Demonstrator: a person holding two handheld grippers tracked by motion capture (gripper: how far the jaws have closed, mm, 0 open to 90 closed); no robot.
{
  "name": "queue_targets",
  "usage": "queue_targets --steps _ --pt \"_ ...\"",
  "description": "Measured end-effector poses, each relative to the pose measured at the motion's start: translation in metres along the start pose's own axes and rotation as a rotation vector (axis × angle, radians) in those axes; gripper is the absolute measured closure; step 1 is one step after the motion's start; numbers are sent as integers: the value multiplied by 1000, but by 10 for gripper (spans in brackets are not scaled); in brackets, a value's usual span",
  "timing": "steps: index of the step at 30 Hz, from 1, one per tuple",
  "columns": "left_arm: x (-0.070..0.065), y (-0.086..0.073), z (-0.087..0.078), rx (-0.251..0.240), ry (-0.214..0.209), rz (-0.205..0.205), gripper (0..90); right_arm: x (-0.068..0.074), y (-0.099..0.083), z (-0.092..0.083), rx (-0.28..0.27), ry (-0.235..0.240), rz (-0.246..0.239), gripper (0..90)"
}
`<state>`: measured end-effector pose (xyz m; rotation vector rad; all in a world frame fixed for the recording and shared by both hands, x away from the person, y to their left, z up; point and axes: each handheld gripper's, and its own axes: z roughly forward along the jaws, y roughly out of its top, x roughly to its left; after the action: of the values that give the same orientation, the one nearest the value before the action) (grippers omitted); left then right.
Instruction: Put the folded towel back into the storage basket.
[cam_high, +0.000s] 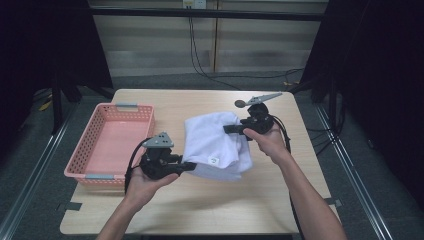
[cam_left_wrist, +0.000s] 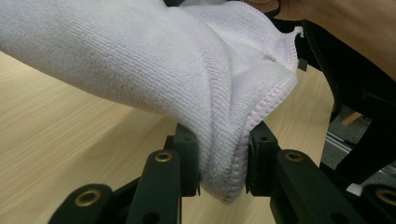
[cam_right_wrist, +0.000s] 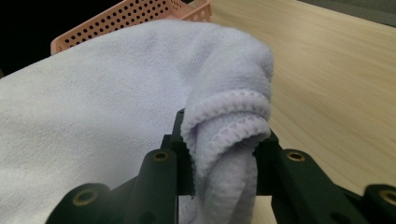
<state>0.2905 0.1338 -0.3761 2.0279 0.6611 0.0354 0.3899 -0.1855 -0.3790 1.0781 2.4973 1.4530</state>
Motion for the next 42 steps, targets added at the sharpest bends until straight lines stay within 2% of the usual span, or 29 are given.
queue_targets --steps 6,11,12,14,18,22,26,27,30,31,34,38,42 --pt "13 -5 -14 -26 17 -24 713 4 14 14 -17 13 -12 702" --pt "21 -6 -21 -42 24 -42 714 4 19 27 -12 28 -3 703" --pt "23 -7 -25 -63 24 -58 713 5 21 30 -6 28 -8 703" --pt "26 -7 -29 -73 28 -64 712 6 25 32 -8 33 -9 703" --pt "30 -9 -37 -74 49 -68 713 7 33 38 -10 55 -7 704" --pt "36 -9 -48 -94 62 -74 712 13 42 46 -2 54 -21 705" --pt "43 -10 -64 -124 76 -79 713 18 56 54 -12 81 -21 705" --pt "43 -10 -64 -124 76 -79 712 20 61 56 -10 82 -24 705" --pt "50 -14 -78 -140 102 -93 713 27 75 63 -12 84 -33 705" --pt "50 -14 -78 -140 102 -93 713 29 80 66 -10 86 -36 705" --pt "59 -18 -98 -169 122 -116 713 37 92 78 5 88 -47 705" --pt "65 -24 -117 -196 155 -124 711 49 110 96 26 104 -64 705" --pt "75 -34 -137 -229 189 -161 711 61 126 113 32 121 -76 705"
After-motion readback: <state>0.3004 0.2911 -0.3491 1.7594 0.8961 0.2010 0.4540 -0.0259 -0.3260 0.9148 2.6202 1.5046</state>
